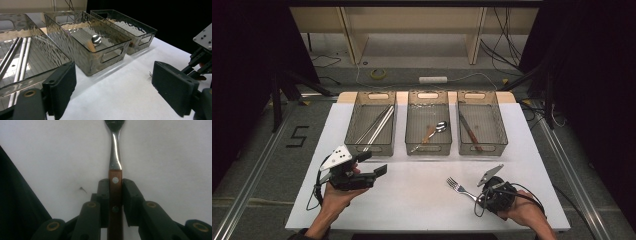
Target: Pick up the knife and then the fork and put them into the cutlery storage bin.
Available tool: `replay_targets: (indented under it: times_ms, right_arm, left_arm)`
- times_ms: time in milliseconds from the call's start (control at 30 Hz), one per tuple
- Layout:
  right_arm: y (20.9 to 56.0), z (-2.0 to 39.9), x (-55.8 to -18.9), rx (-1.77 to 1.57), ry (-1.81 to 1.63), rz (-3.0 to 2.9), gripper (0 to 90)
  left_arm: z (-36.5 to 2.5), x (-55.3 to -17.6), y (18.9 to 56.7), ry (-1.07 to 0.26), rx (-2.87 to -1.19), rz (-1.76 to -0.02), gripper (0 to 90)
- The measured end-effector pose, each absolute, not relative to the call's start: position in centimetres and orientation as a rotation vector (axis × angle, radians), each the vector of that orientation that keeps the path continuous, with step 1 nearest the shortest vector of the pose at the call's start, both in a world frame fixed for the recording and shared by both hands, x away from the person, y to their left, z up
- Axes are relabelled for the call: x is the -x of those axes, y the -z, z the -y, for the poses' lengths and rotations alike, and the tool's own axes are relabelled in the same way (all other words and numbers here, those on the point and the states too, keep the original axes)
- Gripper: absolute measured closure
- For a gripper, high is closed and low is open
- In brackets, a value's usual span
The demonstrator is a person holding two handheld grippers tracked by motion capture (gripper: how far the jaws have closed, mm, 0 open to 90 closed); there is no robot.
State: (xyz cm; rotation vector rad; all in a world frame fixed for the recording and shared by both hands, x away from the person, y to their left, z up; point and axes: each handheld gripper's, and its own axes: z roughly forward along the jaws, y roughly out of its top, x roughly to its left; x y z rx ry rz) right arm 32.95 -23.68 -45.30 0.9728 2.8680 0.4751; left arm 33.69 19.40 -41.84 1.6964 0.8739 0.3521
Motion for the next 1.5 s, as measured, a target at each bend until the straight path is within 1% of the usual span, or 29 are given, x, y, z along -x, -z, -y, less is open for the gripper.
replay_targets:
  times_ms: [467,867,1200,1500]
  right_arm:
    - [44.1,24.3,-33.1,-0.981,-0.580,-2.847,77.5]
    - [41.5,24.9,-34.3,-0.974,-0.687,-2.785,77.5]
    - [38.7,25.5,-37.2,-0.995,-0.769,-2.699,77.5]
    - [37.1,24.3,-40.6,-1.015,-0.808,-2.666,77.5]
  left_arm:
    - [-19.4,-33.7,41.9,-0.355,-1.698,-0.876,19.2]
    - [-19.4,-33.7,41.9,-0.355,-1.691,-0.884,19.2]
    - [-19.5,-33.8,41.9,-0.358,-1.689,-0.885,19.2]
    - [-19.5,-33.8,41.9,-0.358,-1.688,-0.885,19.2]
